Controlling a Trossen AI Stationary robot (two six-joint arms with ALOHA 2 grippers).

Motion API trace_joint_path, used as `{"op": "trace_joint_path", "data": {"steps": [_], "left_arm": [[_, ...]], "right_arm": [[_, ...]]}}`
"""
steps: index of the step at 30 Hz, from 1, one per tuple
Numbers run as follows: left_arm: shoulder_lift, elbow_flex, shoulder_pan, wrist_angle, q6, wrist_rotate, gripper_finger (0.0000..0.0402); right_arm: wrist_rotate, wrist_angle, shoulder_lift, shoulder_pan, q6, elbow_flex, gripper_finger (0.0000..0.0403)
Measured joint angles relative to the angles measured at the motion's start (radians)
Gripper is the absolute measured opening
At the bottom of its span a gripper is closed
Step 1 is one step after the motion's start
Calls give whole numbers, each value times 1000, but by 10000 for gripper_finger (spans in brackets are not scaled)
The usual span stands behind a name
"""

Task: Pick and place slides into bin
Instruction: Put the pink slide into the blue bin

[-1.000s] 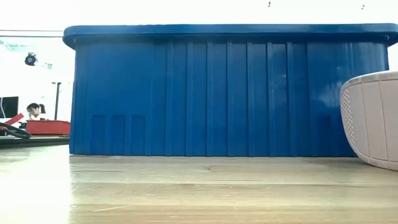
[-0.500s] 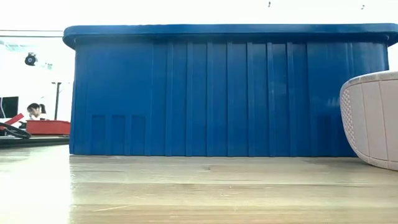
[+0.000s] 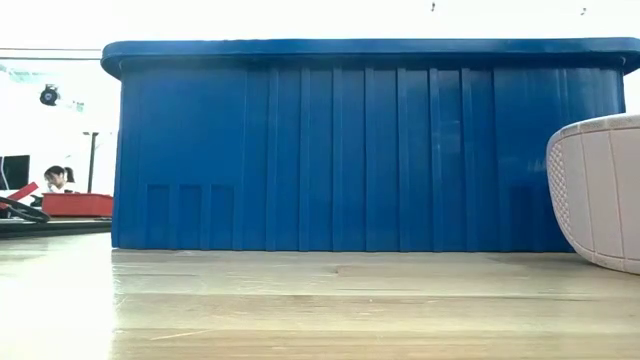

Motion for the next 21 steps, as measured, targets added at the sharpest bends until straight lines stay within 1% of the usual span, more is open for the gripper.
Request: {"op": "trace_joint_path", "data": {"steps": [3,12,21], "left_arm": [[0,0,0,0,0,0,262],[2,-1,0,0,0,1,262],[2,-1,0,0,0,0,262]], "right_arm": [[-11,-1,0,0,-9,4,194],[-32,1,-1,0,-137,48,194],[-54,-3,-9,-1,-143,92,194]]}}
